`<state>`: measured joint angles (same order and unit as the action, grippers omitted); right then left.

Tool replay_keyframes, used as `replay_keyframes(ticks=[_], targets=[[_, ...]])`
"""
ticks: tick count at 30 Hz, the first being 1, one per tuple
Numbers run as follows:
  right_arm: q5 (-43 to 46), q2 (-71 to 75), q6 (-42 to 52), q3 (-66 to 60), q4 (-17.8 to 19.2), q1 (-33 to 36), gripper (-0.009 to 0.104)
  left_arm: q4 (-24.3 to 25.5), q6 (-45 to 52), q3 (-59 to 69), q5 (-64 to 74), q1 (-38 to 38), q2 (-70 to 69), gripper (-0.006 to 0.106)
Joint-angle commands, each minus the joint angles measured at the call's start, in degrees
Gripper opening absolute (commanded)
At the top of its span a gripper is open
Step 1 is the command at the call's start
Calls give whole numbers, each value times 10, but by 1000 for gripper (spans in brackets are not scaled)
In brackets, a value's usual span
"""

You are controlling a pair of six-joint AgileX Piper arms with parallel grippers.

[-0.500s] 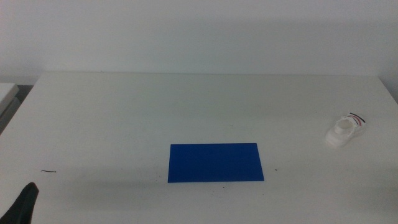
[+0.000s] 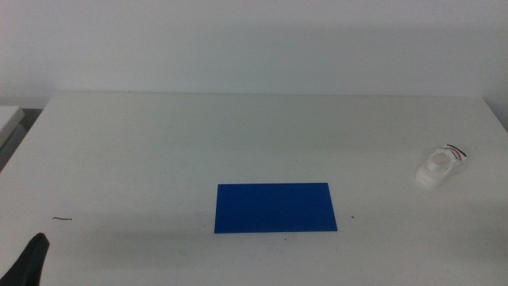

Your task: Use one arm to grab the shoe from the table and place it on the mat.

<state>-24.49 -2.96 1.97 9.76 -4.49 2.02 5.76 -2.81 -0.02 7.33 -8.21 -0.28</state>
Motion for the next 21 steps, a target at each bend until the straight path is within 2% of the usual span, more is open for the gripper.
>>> replay_keyframes(ticks=[1,7,10,13,17,19,21], targets=[[-43,-46,0,53,-2,-3,92,-2,-1,0,-7,-4,3,94],[-212,-257,-5,238,-11,-3,92,-2,-1,0,-7,-4,3,94],[-269,-389,-63,328,-14,-3,92,-2,-1,0,-7,-4,3,94],[-298,-517,-202,408,45,-3,92,-2,-1,0,-7,-4,3,94],[-303,-672,-427,502,153,-3,92,-2,-1,0,-7,-4,3,94],[-278,-730,-487,537,166,-1,92,-2,-1,0,-7,-4,3,94],[-277,-789,-520,571,140,-3,92,-2,-1,0,-7,-4,3,94]])
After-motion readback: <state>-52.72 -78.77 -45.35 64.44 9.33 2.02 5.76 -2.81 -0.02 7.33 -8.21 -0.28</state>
